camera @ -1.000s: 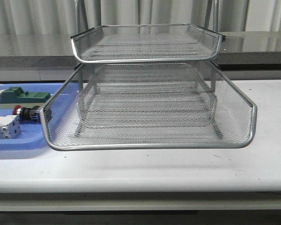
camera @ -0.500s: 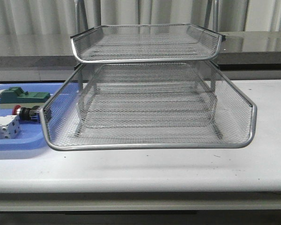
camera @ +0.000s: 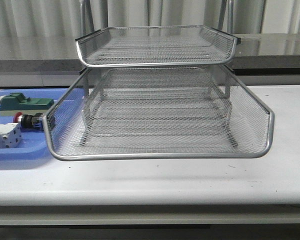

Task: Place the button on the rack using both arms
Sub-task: 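Move the left gripper over the blue tray, then lower the left gripper and grasp the red-capped push button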

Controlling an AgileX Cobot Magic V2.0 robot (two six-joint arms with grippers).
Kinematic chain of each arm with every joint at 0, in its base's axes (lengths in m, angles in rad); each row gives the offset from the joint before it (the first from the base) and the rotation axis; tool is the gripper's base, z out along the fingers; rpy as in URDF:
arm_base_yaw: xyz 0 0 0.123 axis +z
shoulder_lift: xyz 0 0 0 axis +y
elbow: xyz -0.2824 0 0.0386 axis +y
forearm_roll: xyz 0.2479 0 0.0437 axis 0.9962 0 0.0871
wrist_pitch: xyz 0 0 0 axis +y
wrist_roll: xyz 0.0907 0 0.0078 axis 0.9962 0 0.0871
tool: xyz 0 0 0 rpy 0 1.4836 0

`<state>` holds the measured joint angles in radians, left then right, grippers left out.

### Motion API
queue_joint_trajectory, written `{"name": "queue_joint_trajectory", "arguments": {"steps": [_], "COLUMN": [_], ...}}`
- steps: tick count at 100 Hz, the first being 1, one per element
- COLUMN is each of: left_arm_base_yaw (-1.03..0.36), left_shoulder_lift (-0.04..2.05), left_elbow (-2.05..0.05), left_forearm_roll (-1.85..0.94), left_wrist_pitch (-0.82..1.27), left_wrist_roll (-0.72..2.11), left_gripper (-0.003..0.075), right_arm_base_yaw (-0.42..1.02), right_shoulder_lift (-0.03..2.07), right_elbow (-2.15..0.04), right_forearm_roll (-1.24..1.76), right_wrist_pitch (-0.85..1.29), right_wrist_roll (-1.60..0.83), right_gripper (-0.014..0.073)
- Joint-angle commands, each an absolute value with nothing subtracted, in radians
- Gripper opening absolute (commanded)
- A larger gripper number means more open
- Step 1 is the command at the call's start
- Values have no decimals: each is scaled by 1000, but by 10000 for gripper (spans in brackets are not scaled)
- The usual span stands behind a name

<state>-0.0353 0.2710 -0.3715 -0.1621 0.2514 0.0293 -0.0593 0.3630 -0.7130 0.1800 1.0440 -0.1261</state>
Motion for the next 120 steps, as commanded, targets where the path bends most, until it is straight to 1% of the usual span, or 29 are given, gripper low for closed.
{"name": "queue_joint_trajectory", "arguments": {"steps": [1,31,48,82,103,120], "left_arm_base_yaw": [-32,-32,-32,-32,-32,-32], "left_shoulder_lift": [409,865,1122,1619,1818,1874], "left_elbow": [-513,-898,-1096,-1472,-1665,-1740], "left_forearm_roll": [-172,-48,-35,-28,-28,-34], "left_wrist_pitch": [276,518,643,806,909,946], "left_wrist_roll": [19,59,115,171,235,299], "left_gripper": [-20,-20,-20,-20,-20,-19], "right_arm_base_yaw": [-65,-65,-65,-65,-65,-65], "right_shoulder_lift": [373,373,373,373,373,373], "right_elbow": [-745,-745,-745,-745,-745,-745], "right_forearm_roll": [180,180,180,180,180,180], "right_wrist_pitch": [986,986,986,986,986,986], "right_wrist_roll": [-126,-126,-126,-126,-126,-126], "right_gripper": [-69,-69,-69,-69,-69,-69]}}
